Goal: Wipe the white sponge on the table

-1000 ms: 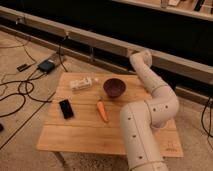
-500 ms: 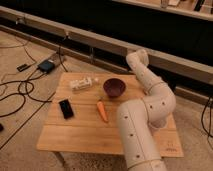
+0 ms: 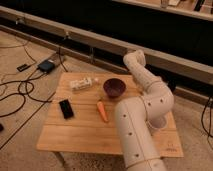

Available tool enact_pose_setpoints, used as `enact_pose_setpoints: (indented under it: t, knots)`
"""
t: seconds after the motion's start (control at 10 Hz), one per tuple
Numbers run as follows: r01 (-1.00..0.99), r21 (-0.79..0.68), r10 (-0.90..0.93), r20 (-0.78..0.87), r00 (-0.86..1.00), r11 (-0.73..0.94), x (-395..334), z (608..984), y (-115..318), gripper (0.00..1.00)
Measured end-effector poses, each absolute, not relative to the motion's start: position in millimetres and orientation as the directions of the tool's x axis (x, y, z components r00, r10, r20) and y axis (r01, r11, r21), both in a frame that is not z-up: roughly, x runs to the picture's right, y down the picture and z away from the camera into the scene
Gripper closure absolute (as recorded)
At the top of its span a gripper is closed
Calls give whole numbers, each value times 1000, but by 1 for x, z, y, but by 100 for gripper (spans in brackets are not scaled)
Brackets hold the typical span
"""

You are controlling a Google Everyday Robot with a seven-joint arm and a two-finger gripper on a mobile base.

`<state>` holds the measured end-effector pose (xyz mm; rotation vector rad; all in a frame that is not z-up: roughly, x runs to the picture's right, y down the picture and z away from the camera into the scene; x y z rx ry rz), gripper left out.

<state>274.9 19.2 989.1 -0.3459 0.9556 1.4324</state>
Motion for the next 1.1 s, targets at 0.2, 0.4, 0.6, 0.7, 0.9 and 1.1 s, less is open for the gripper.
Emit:
enact_pose_setpoints:
  t: [0.2, 0.4, 0.6, 0.7, 0.9, 1.1]
  knots:
    - [-913, 383, 676, -711, -195, 139, 292, 971, 15, 100]
    - [-890, 440, 670, -697, -257, 116, 312, 953, 16, 100]
    - [-876, 473, 671, -681, -293, 97, 323, 944, 16, 100]
    - [-871, 484, 675, -673, -303, 91, 327, 942, 15, 100]
    - [-868, 490, 686, -660, -307, 83, 329, 943, 11, 100]
    - [-866, 494, 690, -652, -314, 73, 330, 947, 10, 100]
